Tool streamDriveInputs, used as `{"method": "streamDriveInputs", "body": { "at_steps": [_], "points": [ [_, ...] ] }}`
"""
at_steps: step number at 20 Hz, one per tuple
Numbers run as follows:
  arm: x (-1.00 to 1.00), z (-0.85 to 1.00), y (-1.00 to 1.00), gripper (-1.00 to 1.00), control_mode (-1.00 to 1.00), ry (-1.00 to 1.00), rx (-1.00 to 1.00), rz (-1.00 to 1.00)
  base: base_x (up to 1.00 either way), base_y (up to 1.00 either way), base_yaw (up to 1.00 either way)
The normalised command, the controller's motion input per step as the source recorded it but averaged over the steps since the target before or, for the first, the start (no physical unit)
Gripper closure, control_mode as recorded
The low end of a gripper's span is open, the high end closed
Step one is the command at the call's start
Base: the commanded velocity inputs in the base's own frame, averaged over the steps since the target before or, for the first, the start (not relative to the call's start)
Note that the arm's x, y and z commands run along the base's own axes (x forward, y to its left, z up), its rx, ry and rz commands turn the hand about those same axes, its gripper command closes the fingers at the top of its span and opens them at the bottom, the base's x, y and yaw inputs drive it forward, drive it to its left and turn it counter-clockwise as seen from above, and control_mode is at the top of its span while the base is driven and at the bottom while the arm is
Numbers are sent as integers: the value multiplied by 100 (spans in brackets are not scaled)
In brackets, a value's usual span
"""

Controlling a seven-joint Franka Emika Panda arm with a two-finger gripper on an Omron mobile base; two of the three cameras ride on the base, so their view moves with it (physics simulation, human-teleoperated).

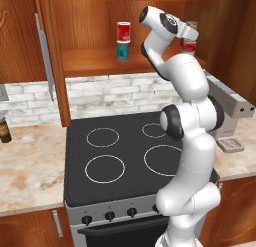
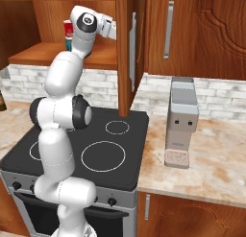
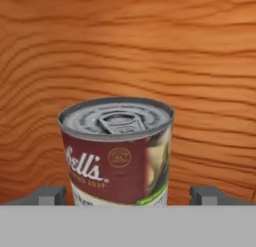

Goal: Stack two cans on top of the other two cans in the cabinet.

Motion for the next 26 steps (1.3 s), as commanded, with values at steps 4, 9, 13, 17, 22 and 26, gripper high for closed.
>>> {"method": "streamDriveInputs", "body": {
  "at_steps": [4, 9, 13, 17, 22, 26],
  "points": [
    [-25, -12, 27, -100, -100, -1, 0, 0, 0, 0, 0],
    [-28, -15, 31, -100, -100, -3, 0, 0, 0, 0, 0],
    [-48, -9, 43, -100, -100, -1, 0, 2, 0, 0, 0],
    [-62, -7, 39, -100, -100, 0, 0, 22, 0, 0, 0],
    [-58, -4, 37, -100, -100, 1, 0, 45, 0, 0, 0],
    [-48, 0, 32, -100, -100, 5, 0, 56, 0, 0, 0]
  ]
}}
